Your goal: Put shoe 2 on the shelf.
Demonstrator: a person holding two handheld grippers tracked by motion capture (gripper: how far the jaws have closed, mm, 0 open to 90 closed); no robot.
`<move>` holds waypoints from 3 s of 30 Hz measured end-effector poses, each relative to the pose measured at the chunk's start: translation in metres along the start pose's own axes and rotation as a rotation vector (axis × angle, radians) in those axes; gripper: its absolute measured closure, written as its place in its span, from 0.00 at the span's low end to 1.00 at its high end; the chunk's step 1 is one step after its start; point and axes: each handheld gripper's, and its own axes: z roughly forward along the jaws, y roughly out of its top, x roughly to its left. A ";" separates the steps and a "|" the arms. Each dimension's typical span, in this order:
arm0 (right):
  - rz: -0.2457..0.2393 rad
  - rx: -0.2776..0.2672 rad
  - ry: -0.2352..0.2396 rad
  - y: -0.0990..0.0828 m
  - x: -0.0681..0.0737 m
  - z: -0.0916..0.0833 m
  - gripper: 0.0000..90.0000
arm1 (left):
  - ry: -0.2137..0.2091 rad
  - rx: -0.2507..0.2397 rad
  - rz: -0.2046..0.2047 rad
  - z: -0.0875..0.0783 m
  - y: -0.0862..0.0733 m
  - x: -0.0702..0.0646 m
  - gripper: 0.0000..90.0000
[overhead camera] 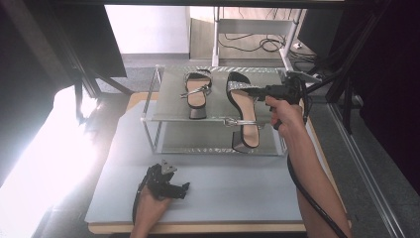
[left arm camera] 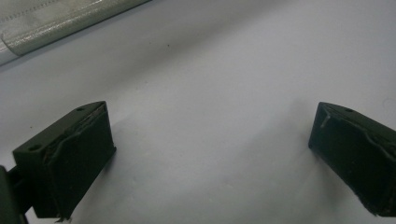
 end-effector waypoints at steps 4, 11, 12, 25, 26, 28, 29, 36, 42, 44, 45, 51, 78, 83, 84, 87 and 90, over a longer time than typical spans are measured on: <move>0.006 -0.007 -0.008 0.009 0.003 0.009 0.77 | 0.000 0.000 0.000 0.000 0.000 0.000 0.00; 0.017 -0.014 -0.024 0.025 0.003 0.024 0.77 | -0.001 0.001 -0.001 0.000 0.000 0.000 0.00; 0.016 -0.018 -0.021 0.028 0.002 0.027 0.77 | -0.001 0.002 -0.001 0.000 0.000 0.000 0.00; 0.017 -0.041 -0.072 0.053 0.000 0.048 0.77 | -0.001 0.002 -0.001 0.000 0.000 0.000 0.00; 0.017 -0.038 -0.081 0.055 0.000 0.048 0.77 | -0.001 0.002 -0.001 0.000 0.000 0.000 0.00; 0.012 -0.050 -0.092 0.057 0.001 0.051 0.77 | -0.001 0.002 -0.001 0.000 0.000 0.000 0.00; 0.003 -0.048 -0.100 0.058 0.000 0.051 0.76 | -0.001 0.003 -0.001 0.000 0.000 0.000 0.00; -0.016 -0.042 -0.140 0.057 -0.002 0.064 0.76 | 0.000 0.001 0.000 0.000 0.000 0.000 0.00; -0.019 -0.057 -0.166 0.058 -0.005 0.076 0.76 | 0.000 0.001 -0.001 0.000 0.000 0.000 0.00; -0.028 -0.062 -0.176 0.058 -0.006 0.080 0.76 | 0.000 0.001 -0.001 0.000 0.000 0.000 0.00; -0.032 -0.063 -0.180 0.057 -0.007 0.081 0.76 | 0.000 0.001 -0.001 0.000 0.000 0.000 0.00; -0.049 -0.063 -0.216 0.057 -0.006 0.090 0.73 | 0.000 0.001 -0.001 0.000 0.000 0.000 0.00; -0.145 -0.068 -0.143 0.050 -0.004 0.091 0.47 | 0.001 0.001 0.000 0.000 0.000 0.000 0.00; -0.192 -0.064 -0.122 0.045 -0.004 0.079 0.42 | 0.002 -0.001 -0.001 0.000 0.000 0.000 0.00; -0.209 -0.059 -0.118 0.044 -0.003 0.077 0.41 | 0.002 -0.001 -0.001 0.000 0.000 0.000 0.00; -0.244 -0.055 -0.113 0.039 -0.004 0.069 0.40 | 0.002 -0.004 -0.004 0.000 0.000 0.000 0.00; -0.268 -0.044 -0.104 0.035 -0.006 0.061 0.38 | 0.002 -0.001 -0.001 0.000 0.000 0.000 0.00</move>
